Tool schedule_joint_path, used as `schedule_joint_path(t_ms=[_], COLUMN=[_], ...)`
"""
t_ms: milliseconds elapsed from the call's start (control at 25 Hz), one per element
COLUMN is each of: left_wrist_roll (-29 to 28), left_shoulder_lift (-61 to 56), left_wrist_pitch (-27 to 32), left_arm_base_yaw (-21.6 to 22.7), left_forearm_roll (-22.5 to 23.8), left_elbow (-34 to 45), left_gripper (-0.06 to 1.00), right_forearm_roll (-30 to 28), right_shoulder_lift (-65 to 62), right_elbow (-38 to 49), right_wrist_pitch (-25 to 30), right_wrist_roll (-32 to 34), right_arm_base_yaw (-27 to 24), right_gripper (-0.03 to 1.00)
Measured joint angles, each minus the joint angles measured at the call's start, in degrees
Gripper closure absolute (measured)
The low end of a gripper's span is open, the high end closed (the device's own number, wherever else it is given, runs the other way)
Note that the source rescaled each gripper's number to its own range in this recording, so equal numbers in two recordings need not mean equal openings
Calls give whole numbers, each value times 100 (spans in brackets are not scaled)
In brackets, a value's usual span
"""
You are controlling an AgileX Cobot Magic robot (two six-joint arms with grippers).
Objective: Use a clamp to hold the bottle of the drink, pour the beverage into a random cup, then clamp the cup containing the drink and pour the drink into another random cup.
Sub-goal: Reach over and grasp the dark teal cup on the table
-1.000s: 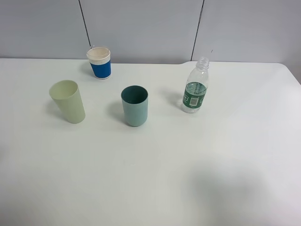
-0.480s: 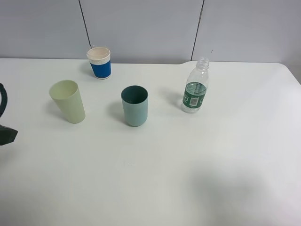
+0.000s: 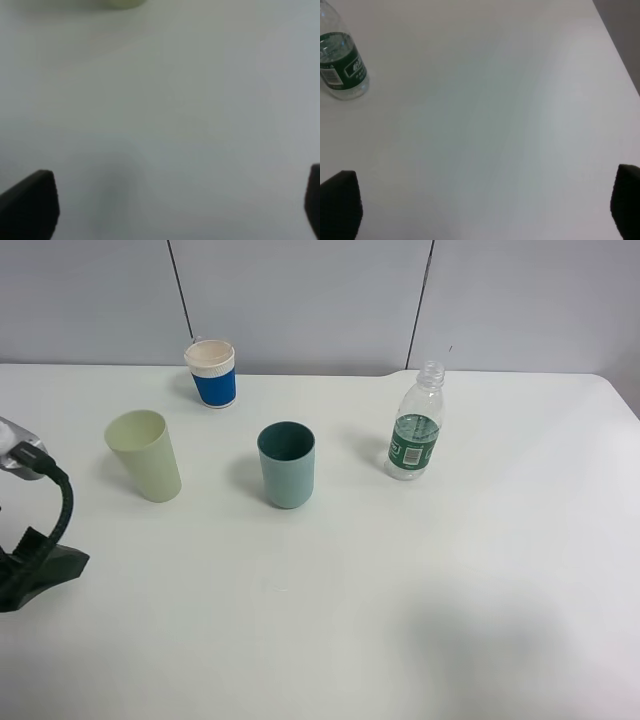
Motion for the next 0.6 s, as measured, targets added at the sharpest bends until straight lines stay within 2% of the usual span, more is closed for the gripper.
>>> schedule_joint_path(t_ms=[160,400,600], left_wrist_roll=[5,5,5], left_shoulder_lift=[373,1159,1836], left_wrist_pitch=[-371,-1069,-1908], left_arm_base_yaw=[-106,-128,-511], left_forearm_roll=[-101,-819,-918], left_elbow=[20,20,20], left_gripper=[-6,-6,-6], right_forearm_roll=[0,0,0], right_shoulder_lift=[0,0,0], right_elbow=[0,0,0], right_wrist_pitch=[0,0,0], right_wrist_roll=[0,0,0], right_arm_base_yaw=[0,0,0], right_gripper=[-3,-3,-3])
